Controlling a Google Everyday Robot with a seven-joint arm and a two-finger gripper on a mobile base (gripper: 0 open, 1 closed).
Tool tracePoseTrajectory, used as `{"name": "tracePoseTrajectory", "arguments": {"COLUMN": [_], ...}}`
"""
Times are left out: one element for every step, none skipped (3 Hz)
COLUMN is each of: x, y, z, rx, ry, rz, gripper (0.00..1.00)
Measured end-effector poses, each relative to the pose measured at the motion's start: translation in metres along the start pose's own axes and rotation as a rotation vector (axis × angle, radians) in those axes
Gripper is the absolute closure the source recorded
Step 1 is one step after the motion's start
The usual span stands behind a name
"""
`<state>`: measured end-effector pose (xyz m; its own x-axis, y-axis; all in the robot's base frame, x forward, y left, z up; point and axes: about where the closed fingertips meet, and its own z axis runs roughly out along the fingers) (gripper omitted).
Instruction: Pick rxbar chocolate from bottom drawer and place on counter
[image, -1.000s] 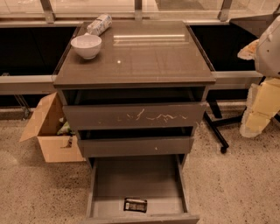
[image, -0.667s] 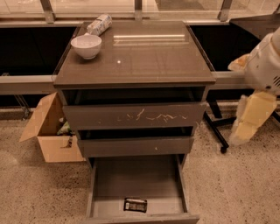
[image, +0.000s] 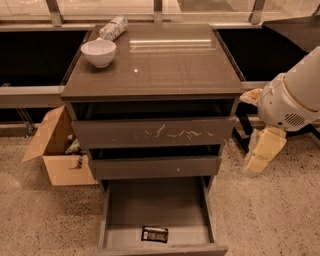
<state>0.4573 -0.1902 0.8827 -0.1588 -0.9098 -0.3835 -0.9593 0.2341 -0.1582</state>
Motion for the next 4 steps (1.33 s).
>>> {"name": "tracePoseTrajectory", "arguments": {"x": [0.015, 0.029, 0.038, 0.035], "y": [0.015, 0.044, 0.070, 0.086], "z": [0.045, 0.114, 0.176, 0.249], "rx": [-0.049, -0.131, -0.195, -0.332], "ry": [-0.063, -0.097, -0.130, -0.236], "rz": [0.031, 0.053, 0.041, 0.028], "gripper": [0.00, 0.00, 0.00, 0.00]}}
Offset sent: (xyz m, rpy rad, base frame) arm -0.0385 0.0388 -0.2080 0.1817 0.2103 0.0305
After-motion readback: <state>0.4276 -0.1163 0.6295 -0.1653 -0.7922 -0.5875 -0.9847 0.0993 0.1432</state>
